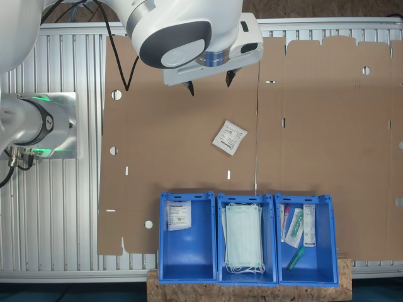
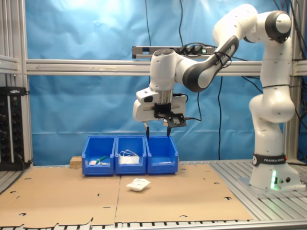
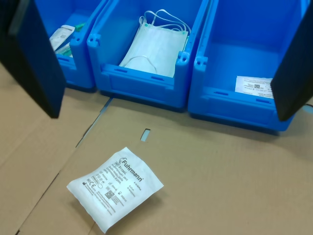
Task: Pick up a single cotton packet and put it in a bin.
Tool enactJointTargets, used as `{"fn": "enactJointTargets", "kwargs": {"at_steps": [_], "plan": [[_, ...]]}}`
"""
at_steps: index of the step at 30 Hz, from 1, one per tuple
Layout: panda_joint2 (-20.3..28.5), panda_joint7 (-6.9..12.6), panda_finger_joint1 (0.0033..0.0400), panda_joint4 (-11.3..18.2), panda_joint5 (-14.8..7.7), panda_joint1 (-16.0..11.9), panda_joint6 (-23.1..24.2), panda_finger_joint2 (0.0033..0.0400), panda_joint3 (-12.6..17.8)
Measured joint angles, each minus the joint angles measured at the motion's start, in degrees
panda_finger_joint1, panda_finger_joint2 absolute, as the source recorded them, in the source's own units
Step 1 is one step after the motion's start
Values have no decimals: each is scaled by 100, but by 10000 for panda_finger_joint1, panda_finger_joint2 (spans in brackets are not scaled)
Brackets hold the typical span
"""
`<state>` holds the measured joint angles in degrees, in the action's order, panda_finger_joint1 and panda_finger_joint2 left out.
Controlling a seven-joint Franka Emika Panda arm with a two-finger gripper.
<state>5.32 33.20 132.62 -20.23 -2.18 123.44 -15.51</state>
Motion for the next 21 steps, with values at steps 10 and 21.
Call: {"fn": "enactJointTargets", "kwargs": {"at_steps": [10,21], "plan": [[0,0,400,-2,1,0,0,400,48],[-121,0,400,-302,177,-7,8,400,391]]}}
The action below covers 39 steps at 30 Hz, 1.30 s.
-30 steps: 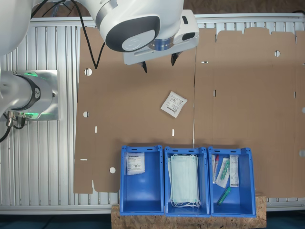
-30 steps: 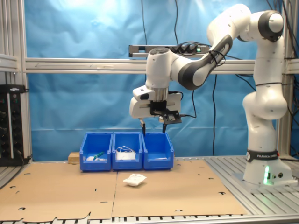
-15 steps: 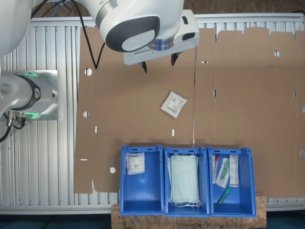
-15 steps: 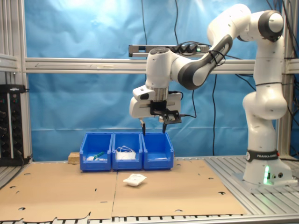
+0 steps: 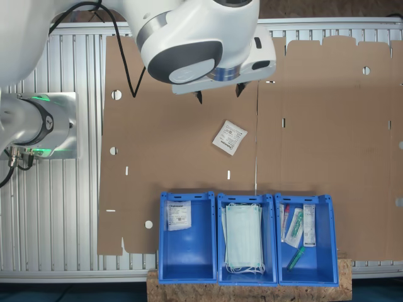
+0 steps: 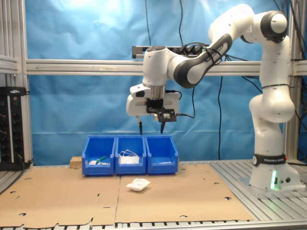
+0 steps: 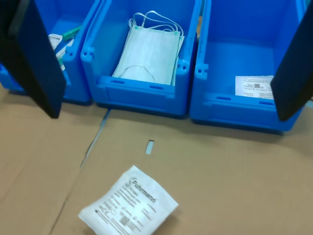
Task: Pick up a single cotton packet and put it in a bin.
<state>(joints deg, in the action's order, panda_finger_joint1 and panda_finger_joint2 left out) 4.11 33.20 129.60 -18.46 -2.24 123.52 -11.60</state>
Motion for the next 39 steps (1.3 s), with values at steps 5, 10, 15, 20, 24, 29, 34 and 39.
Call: {"fn": "enactJointTargets", "kwargs": {"at_steps": [5,10,15,20,24,29,34,39], "plan": [[-228,0,400,-225,77,-6,140,400,217],[-610,0,400,-363,129,-16,449,400,421],[-1009,0,400,-408,155,-38,717,400,532],[-1405,3,400,-423,169,-92,934,400,597],[-1636,4,400,-423,176,-129,1050,400,633],[-1795,4,400,-423,248,-162,1166,400,667],[-1870,4,400,-433,323,-180,1254,400,683],[-1946,4,400,-502,364,-184,1326,400,689]]}}
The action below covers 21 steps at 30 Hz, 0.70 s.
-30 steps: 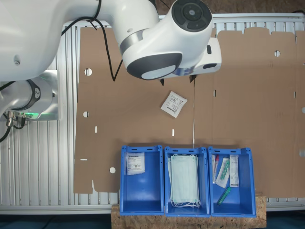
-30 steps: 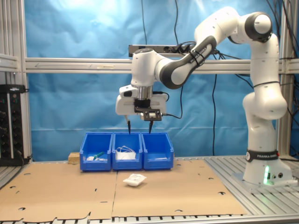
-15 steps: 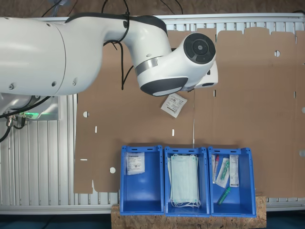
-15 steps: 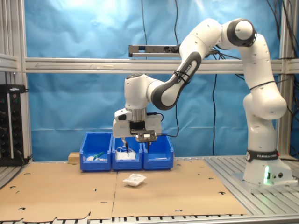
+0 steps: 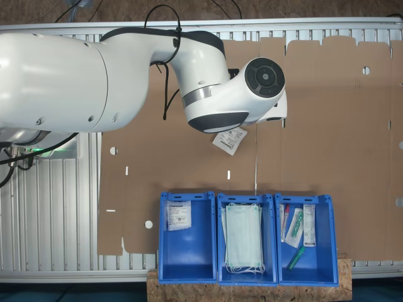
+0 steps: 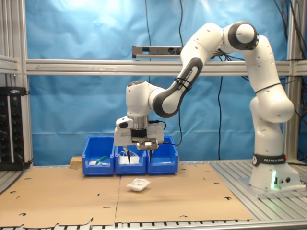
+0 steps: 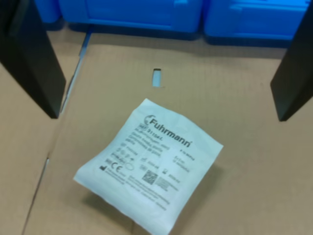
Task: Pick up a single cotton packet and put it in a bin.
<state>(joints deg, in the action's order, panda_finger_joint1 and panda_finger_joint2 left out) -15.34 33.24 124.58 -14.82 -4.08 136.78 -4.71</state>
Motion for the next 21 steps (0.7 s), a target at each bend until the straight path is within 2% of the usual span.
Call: {"fn": "enactJointTargets", "kwargs": {"at_steps": [12,21], "plan": [[-414,0,400,-401,37,-1,109,400,-7],[-726,0,400,-447,44,-7,250,400,-14]]}}
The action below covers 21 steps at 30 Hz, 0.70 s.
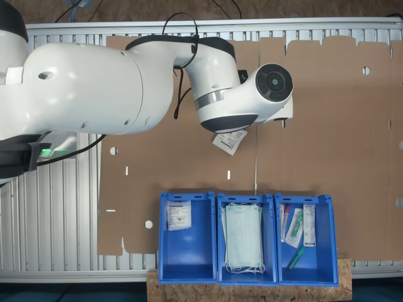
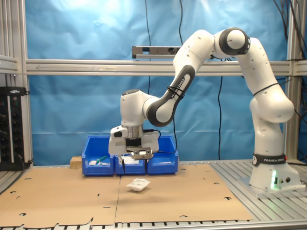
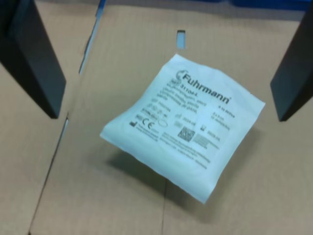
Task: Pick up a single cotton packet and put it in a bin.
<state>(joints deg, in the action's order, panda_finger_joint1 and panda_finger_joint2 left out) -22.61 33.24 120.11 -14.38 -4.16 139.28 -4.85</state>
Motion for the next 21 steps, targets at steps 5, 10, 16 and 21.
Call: {"fn": "enactJointTargets", "kwargs": {"at_steps": [5,10,16,21], "plan": [[-142,0,400,1,0,-29,132,400,0],[-265,0,400,1,0,-69,265,400,6],[-384,0,400,2,-3,-111,383,400,40],[-436,0,400,14,-3,-151,460,400,75]]}}
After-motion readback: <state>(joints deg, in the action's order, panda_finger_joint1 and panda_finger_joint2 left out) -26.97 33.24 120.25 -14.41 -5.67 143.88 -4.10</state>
